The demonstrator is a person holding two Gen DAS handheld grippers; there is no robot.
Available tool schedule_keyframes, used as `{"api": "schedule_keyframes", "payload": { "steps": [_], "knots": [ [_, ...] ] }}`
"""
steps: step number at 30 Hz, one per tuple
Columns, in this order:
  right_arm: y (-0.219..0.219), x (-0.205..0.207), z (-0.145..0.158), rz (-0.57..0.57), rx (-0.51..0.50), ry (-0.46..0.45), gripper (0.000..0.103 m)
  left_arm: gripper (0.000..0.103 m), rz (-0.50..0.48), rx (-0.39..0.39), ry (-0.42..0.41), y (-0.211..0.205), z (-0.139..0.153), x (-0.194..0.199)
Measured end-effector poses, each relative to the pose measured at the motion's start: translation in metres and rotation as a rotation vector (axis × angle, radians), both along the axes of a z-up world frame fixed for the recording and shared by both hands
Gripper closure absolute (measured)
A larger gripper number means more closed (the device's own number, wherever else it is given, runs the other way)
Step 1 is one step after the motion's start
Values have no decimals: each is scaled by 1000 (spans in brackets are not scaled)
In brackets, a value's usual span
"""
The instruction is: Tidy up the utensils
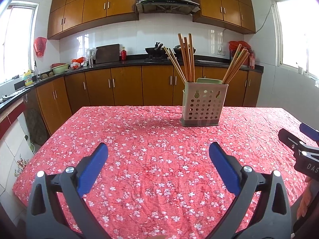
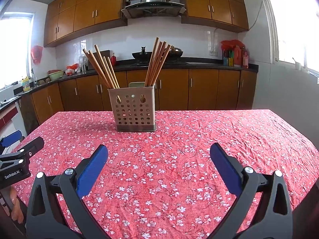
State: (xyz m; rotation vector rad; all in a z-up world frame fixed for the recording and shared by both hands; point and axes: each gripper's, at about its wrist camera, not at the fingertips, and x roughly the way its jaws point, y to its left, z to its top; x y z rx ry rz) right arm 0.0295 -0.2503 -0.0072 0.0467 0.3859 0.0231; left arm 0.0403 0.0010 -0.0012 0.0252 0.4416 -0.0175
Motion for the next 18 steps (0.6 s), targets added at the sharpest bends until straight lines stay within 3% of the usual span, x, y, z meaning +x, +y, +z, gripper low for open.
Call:
{"api": "schedule_keyframes", "payload": {
  "steps": [18],
  "knots": [
    [0,0,0,0,1,1,2,4,0,-4,3,-1,-1,1]
  ]
}}
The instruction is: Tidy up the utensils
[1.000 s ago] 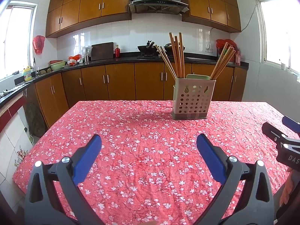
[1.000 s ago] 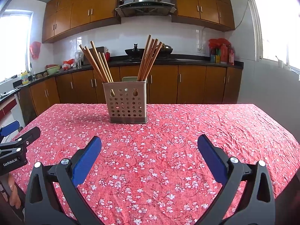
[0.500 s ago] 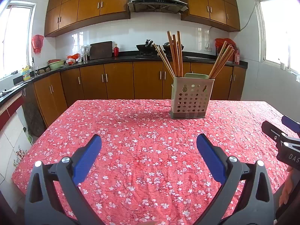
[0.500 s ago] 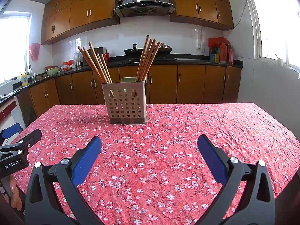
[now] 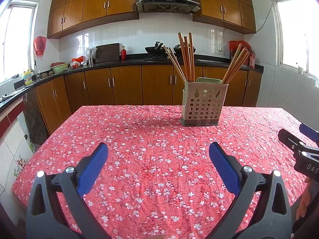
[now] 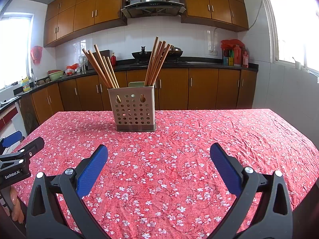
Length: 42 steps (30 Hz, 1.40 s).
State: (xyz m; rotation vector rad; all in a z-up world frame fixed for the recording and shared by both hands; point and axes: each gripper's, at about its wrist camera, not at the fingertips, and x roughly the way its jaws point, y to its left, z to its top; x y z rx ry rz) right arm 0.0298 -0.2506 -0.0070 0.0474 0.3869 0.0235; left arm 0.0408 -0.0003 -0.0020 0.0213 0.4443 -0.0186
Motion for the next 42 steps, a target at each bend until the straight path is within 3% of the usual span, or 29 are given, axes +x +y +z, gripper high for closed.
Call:
{"api": "schedule_keyframes", "payload": {
  "steps": [42],
  "knots": [
    [1,1,1,-2,2,3,2,4,7,5,-5,-4,-2,-1]
  ]
}}
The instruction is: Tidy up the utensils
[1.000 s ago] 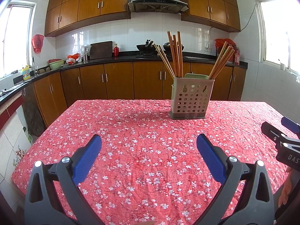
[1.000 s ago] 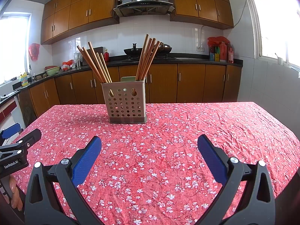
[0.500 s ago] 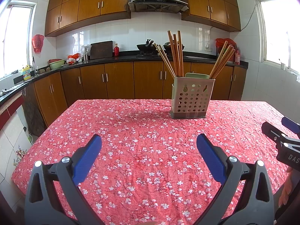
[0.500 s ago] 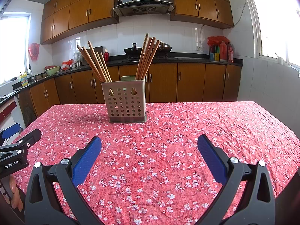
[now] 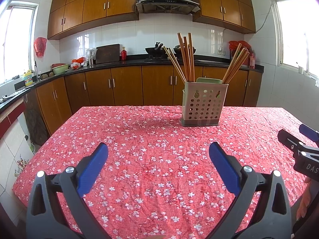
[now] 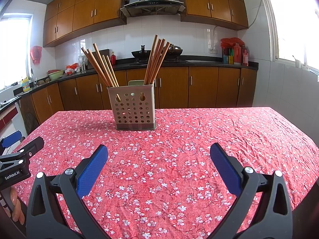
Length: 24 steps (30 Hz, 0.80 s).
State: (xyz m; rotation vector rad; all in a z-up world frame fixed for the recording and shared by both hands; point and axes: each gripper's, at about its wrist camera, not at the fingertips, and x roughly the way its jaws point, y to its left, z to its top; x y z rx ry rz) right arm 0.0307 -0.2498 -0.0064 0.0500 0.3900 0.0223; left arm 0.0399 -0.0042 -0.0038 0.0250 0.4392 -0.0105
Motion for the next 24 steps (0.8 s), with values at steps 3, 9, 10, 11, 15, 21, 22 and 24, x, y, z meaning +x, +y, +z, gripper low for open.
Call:
{"api": "schedule_keyframes", "payload": {
  "steps": [3,9,10,11,15,21,22,24],
  "knots": [
    [0,0,0,1,0,1,2,4,1,-6,3,0,0,1],
    [2,0,-1,0,2,3,2,4,3,-6,4,0,0,1],
    [2,0,-2,-1,2,3,2,4,3,-5,4,-1,0,1],
    [2,0,-2,-1,2,3,2,4,2,-4,5,-1,-1,1],
    [2,-1,-2,-1,3,4,2,4,3,-3,8,-2,0,2],
    [3,-1,-2,-2,5,4,2,4,8,0,9,-2,0,3],
    [3,-1,-2,-2,4,4,2,4,8,0,12,-2,0,4],
    [3,-1,-2,-3,4,4,2,4,6,-2,17,-2,-1,5]
  ]
}}
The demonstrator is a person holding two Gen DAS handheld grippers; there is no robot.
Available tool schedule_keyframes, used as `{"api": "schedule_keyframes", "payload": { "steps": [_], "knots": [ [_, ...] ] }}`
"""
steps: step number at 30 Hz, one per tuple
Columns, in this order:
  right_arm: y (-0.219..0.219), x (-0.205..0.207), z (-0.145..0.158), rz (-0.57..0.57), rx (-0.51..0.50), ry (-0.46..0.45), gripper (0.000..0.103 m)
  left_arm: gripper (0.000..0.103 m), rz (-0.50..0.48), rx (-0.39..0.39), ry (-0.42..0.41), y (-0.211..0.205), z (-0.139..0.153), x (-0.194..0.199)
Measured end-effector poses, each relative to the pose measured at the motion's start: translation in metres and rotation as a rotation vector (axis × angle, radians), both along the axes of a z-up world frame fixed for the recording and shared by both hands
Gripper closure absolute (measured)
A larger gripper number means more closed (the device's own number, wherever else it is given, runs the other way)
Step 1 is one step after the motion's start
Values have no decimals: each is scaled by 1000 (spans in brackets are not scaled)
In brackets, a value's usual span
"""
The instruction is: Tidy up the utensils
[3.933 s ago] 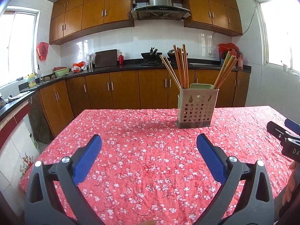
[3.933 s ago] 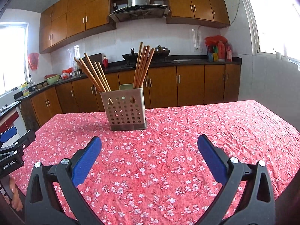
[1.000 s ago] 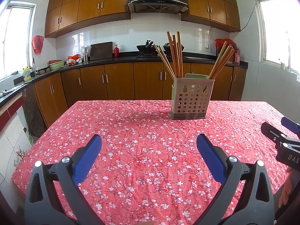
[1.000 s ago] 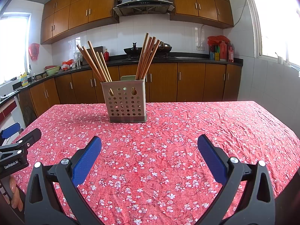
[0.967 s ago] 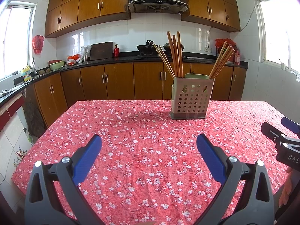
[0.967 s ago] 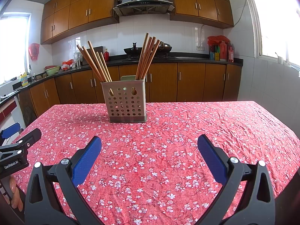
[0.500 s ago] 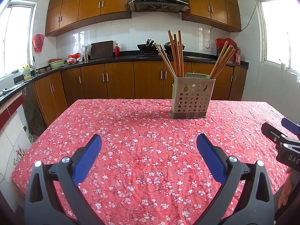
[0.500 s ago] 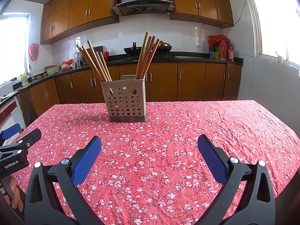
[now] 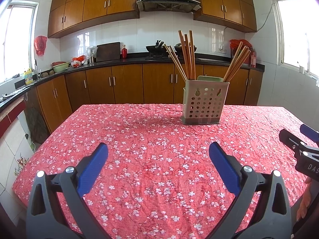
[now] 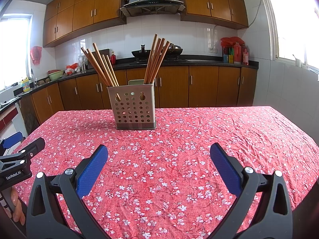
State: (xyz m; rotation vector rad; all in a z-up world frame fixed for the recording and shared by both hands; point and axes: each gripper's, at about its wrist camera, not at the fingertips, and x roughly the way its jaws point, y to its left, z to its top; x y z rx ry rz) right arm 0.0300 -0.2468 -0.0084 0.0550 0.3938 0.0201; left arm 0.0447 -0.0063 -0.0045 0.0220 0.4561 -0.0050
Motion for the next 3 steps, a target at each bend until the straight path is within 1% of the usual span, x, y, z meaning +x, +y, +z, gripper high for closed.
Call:
{"api": "schedule_keyframes", "payload": {
  "steps": [3],
  "knots": [
    [0,0,0,-1,2,0,2,4,2,1,0,0,0,0]
  ]
}}
